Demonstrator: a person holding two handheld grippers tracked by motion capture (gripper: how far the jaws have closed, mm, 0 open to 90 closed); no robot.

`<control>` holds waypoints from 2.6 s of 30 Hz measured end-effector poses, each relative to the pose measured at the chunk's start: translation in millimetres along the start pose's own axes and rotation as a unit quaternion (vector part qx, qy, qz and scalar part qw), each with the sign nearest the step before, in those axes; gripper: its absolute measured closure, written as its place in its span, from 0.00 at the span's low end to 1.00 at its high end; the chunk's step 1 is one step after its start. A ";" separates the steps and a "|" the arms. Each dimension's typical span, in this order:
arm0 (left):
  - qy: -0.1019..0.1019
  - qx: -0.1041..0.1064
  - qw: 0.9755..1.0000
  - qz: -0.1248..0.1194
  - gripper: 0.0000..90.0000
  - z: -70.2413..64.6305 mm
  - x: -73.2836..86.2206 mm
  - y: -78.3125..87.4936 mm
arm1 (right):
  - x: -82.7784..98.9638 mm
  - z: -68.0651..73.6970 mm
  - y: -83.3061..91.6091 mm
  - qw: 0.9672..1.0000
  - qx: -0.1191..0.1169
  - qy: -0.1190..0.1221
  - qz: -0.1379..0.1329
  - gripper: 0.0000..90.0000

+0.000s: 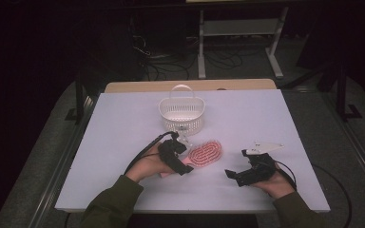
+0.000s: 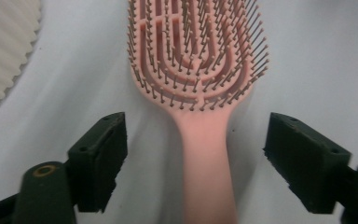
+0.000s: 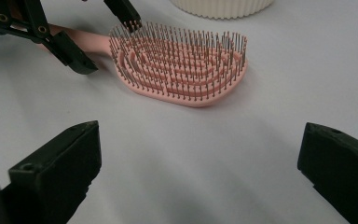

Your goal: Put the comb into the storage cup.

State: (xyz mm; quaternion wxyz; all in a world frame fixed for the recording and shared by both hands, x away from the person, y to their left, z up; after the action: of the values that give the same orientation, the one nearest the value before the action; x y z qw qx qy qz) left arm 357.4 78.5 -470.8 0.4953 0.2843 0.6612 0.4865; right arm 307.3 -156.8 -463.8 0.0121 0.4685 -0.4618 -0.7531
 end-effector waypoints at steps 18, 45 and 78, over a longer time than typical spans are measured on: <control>-0.001 0.001 1.000 0.008 0.50 -3.2 -0.6 0.4 | 0.6 -0.1 -0.8 1.000 0.003 0.002 0.003 0.00; 0.003 -0.023 0.999 0.022 0.69 -3.5 -1.5 -1.8 | 0.4 0.7 -0.8 1.000 0.000 0.002 0.003 0.00; 0.005 -0.011 1.000 0.010 0.78 -0.5 0.7 -0.8 | 0.6 0.2 -1.1 1.000 0.001 -0.001 0.003 0.00</control>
State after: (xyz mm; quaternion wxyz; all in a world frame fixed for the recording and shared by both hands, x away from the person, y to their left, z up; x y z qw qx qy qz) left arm 356.8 78.6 -471.8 0.4904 0.2824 0.6554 0.5003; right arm 307.3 -156.3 -464.9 0.0136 0.4665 -0.4639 -0.7530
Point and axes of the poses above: each handheld gripper's, and its own axes: y roughly backward along the jaws, x roughly out of its underside, z roughly to its left, the point moved 5 cm from there along -y, roughly forward along the jaws, and after that the axes turned 8 degrees about z, right-handed, at the moved point
